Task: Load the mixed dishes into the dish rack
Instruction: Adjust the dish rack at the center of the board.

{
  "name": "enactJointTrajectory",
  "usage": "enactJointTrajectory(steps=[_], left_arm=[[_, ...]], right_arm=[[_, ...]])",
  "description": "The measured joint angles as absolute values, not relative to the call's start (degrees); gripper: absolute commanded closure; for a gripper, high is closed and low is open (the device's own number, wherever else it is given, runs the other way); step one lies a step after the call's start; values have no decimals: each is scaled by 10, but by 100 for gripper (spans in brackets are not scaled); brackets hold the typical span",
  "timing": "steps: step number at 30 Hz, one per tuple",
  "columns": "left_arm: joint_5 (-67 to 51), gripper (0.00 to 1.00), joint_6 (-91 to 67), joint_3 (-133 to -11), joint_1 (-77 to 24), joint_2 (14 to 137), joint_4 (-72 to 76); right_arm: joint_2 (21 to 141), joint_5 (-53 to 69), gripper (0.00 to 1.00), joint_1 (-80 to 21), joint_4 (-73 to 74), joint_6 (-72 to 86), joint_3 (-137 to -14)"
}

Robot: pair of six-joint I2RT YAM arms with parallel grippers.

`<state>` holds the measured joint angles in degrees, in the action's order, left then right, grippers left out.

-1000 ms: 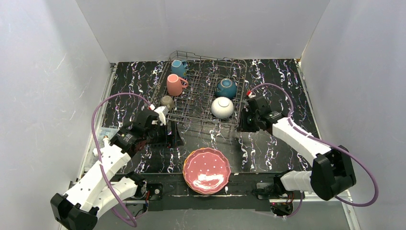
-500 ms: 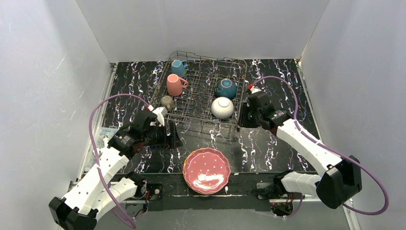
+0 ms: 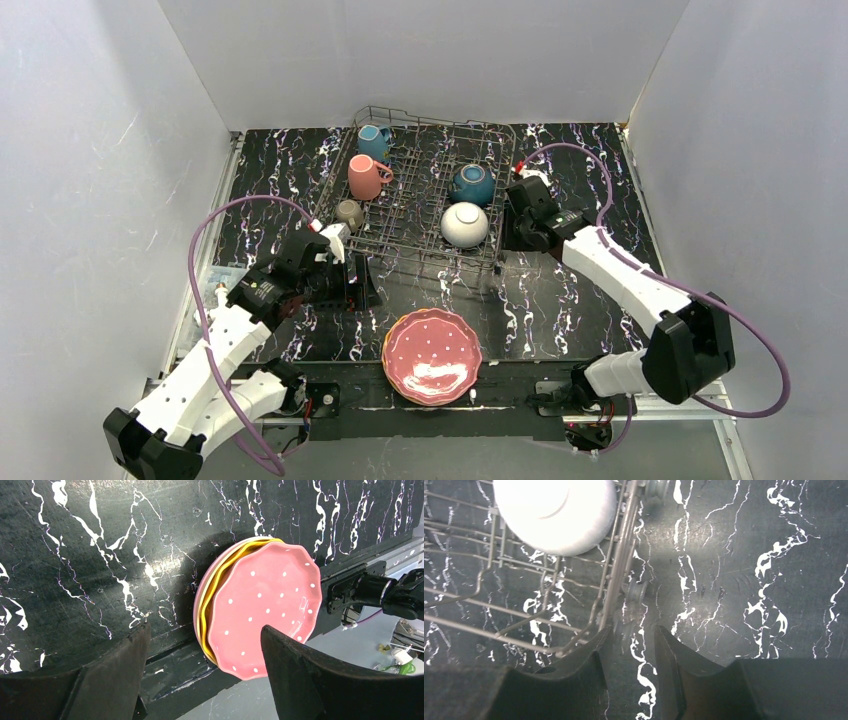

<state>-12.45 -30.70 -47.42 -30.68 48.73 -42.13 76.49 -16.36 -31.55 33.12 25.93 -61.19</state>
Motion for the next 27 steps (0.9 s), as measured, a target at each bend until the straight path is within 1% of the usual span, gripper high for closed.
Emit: enactJointTrajectory(steps=[13, 27], left_arm=[[-124, 19, -296, -474, -307, 497, -421], [-120, 19, -291, -473, -307, 497, -421]], right_arm=[[801, -180, 56, -305, 304, 252, -597], [812, -150, 57, -303, 264, 252, -555]])
